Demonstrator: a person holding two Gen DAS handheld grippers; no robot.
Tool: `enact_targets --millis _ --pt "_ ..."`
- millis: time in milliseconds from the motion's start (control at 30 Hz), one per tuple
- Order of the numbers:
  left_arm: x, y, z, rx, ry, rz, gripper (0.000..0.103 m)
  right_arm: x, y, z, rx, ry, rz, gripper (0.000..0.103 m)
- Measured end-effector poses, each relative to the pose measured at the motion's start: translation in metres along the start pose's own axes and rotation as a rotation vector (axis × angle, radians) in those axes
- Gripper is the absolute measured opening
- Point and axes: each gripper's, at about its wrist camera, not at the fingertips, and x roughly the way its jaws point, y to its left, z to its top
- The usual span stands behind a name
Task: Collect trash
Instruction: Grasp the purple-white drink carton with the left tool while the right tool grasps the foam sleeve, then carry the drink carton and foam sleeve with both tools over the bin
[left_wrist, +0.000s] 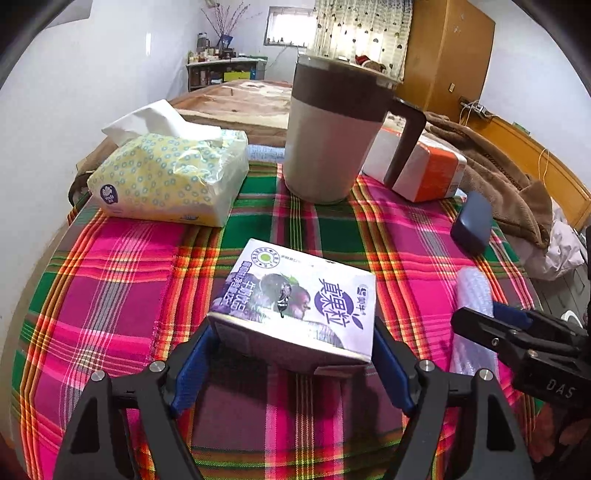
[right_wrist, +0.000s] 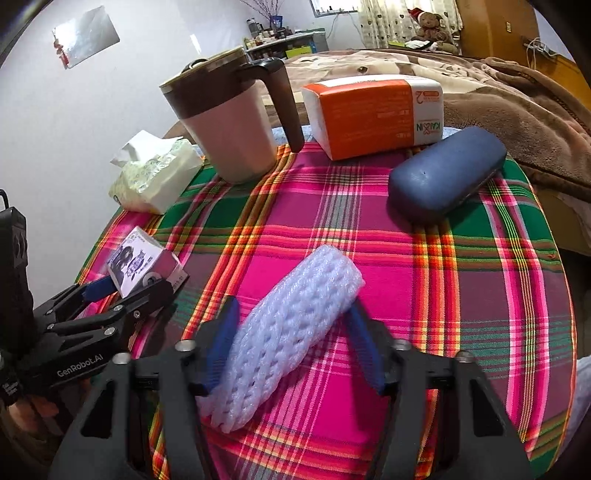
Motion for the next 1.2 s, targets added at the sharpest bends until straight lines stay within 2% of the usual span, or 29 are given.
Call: enact_targets --millis 67,133,300,533,1200 --pt "-0.001 0.001 -0.001 -0.005 -0.002 0.004 0.079 -0.001 0.001 -0.001 -0.001 -0.006 0.002 0.046" --pt "-0.002 0.001 -0.002 -0.010 -0.004 0.004 0.079 -0.002 0.001 -0.001 -0.005 -0.010 0.010 0.036" --pt "-0.013 -0.001 -0.004 -0.007 -0.022 0.024 0.079 -0.009 0.002 -0.003 -0.014 -0.034 0.015 0.029" --pt "-0.036 -0.014 -0.011 0.018 -0.058 0.046 0.079 -0.024 0.000 -0.009 -0.005 -0.068 0.026 0.028" --pt "-0.128 -0.084 -0.042 0.082 -0.165 0.002 0.079 -0.115 -0.027 -0.033 0.018 -0.196 0.037 0.028"
